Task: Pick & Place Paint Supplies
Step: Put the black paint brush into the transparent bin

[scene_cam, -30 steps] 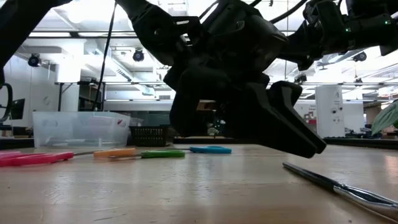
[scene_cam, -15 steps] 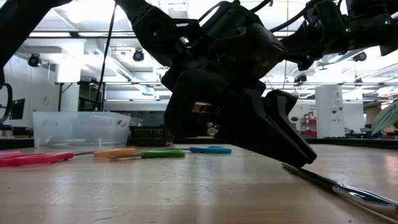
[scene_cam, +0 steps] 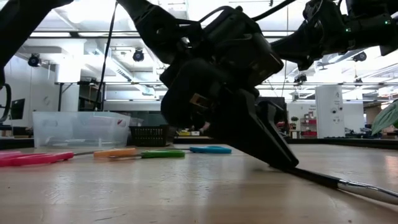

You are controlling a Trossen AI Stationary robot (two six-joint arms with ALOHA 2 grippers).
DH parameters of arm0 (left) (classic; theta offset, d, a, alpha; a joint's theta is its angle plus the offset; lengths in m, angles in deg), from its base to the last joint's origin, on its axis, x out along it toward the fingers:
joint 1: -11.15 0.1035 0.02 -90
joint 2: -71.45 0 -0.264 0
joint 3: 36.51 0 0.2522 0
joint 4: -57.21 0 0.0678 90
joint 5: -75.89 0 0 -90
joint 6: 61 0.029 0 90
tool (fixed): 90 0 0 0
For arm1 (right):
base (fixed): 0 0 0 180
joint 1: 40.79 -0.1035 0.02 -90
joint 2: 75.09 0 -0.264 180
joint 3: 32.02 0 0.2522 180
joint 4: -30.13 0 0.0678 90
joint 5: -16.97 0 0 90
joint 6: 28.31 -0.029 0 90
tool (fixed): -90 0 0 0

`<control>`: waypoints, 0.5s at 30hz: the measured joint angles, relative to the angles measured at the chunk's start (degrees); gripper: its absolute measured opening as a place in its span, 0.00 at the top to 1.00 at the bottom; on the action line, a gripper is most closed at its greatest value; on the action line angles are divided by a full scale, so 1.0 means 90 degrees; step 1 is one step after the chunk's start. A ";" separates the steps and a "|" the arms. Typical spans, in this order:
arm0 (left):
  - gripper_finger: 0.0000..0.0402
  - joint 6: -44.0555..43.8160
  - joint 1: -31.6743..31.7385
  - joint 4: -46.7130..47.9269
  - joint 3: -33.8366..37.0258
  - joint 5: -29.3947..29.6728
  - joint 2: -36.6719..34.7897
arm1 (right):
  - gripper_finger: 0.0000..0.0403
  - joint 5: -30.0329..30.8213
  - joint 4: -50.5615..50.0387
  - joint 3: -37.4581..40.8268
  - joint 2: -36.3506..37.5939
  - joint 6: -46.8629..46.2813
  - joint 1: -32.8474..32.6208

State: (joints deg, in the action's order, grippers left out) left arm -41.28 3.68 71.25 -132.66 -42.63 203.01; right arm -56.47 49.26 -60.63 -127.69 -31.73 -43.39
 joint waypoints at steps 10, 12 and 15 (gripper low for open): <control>0.73 -0.0142 0.0100 0.0380 -0.0002 -0.0026 -0.0024 | 0.78 0.0000 0.0002 0.0000 0.0000 0.0000 -0.0001; 0.76 -0.0127 0.0102 0.0380 0.0000 -0.0015 -0.0021 | 0.78 -0.0002 0.0001 0.0000 0.0000 0.0000 0.0001; 0.82 -0.0128 0.0105 0.0378 0.0002 0.0051 -0.0017 | 0.78 -0.0002 0.0000 0.0000 0.0000 0.0000 0.0001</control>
State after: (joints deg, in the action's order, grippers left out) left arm -42.44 4.63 74.65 -132.64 -42.17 202.87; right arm -56.49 49.26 -60.63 -127.69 -31.73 -43.39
